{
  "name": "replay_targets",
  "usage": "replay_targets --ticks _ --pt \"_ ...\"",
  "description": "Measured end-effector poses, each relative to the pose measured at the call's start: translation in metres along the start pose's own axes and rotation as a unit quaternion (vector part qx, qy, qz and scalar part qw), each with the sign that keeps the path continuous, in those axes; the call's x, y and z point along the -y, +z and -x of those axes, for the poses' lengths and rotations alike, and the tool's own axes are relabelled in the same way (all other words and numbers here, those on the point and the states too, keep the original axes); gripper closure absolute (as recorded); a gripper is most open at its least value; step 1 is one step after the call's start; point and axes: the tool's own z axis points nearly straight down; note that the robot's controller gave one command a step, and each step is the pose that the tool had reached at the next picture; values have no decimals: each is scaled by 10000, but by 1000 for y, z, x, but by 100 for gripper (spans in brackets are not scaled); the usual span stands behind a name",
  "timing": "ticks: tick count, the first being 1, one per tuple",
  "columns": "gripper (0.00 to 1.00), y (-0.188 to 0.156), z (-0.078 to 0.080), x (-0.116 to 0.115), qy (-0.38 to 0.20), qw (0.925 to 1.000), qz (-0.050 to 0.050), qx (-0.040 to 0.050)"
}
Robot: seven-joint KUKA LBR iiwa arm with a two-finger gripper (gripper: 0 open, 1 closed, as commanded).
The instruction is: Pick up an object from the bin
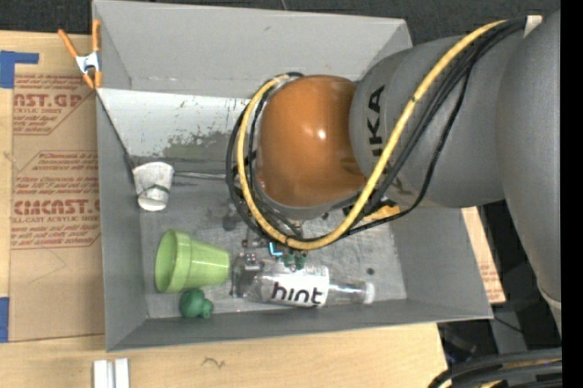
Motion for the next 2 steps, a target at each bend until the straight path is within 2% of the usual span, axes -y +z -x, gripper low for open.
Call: replay_targets --ticks 1,2 --pt "0 -4 2 1 10 10000 9 39" --pt "0 40 14 -33 -312 9995 10 75"
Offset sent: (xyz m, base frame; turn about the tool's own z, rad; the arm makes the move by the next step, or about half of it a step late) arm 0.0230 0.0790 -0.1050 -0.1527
